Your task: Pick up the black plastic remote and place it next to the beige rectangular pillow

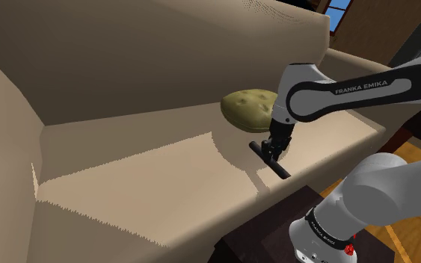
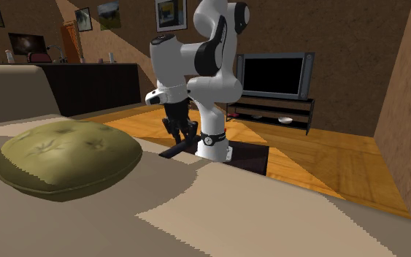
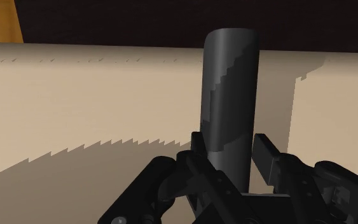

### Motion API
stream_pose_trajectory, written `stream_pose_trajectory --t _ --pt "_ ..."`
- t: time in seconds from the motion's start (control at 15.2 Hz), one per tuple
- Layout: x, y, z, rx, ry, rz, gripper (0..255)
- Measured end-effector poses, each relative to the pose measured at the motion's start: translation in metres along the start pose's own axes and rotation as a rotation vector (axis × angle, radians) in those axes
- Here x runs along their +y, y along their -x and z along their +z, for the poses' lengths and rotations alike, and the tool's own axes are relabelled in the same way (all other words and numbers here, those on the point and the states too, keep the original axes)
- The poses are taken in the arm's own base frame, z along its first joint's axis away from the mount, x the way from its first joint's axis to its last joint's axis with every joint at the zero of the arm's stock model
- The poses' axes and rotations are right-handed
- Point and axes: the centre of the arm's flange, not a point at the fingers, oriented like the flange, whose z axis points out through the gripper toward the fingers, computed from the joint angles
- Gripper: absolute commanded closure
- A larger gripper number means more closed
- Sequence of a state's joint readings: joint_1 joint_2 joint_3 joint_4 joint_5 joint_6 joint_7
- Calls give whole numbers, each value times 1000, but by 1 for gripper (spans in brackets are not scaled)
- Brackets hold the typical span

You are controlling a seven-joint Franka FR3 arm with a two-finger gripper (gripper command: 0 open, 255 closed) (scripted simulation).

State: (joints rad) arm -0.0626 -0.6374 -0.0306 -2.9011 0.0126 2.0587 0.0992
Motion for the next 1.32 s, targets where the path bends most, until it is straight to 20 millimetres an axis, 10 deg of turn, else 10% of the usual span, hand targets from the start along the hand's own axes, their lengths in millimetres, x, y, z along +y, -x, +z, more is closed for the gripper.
stream_pose_trajectory --t 0.33,0.4,0.79,1.32 --pt "0 0 3 1 0 0 255" --pt "0 0 3 1 0 0 0" --pt "0 0 3 1 0 0 0" --pt "0 0 -46 1 0 0 0"
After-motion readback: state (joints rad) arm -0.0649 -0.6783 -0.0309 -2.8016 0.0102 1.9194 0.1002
